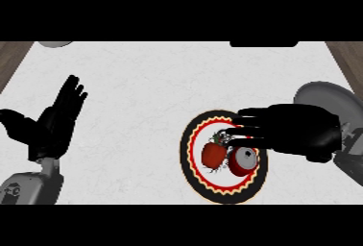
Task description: Pick the can from the plate and place it in the pan
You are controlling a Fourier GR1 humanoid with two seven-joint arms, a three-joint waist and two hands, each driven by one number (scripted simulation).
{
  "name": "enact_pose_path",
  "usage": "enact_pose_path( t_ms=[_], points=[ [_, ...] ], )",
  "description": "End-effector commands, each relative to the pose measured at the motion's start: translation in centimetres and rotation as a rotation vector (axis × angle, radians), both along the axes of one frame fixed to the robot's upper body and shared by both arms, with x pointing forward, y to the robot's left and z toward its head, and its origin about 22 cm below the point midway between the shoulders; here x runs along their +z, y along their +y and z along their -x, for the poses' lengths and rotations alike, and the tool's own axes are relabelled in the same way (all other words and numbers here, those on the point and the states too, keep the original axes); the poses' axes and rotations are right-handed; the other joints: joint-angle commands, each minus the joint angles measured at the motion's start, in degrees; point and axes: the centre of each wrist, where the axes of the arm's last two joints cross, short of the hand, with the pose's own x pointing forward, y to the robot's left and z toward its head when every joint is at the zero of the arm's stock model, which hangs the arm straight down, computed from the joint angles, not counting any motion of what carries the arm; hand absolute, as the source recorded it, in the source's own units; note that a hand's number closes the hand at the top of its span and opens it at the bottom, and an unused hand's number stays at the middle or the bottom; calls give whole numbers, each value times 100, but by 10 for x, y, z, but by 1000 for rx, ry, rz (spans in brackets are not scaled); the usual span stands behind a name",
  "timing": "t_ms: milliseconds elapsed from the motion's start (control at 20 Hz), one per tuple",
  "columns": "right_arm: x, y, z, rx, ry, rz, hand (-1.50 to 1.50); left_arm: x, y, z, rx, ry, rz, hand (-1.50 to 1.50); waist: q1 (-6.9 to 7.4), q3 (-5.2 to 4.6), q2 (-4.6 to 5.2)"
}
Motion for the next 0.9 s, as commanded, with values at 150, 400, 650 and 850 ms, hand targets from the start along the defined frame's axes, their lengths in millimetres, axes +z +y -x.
enact_pose_path(
  t_ms=[150, 400, 650, 850],
  points=[
    [-4, 12, 30, 30, 26, -35, -150, 2, 8, 2, 23, -9, 10, 0, 0, 0, -2],
    [-24, 36, 36, -11, 13, 31, -150, 4, 11, -14, -12, -3, 4, 0, 4, -2, 9],
    [-43, 32, 47, -51, -37, 47, -150, -15, -9, 14, -8, 0, 17, 0, 11, 0, 6],
    [-61, 51, 18, -56, -20, 48, -150, -8, 14, -6, -5, 8, 14, 0, 45, -1, 23]
  ],
)
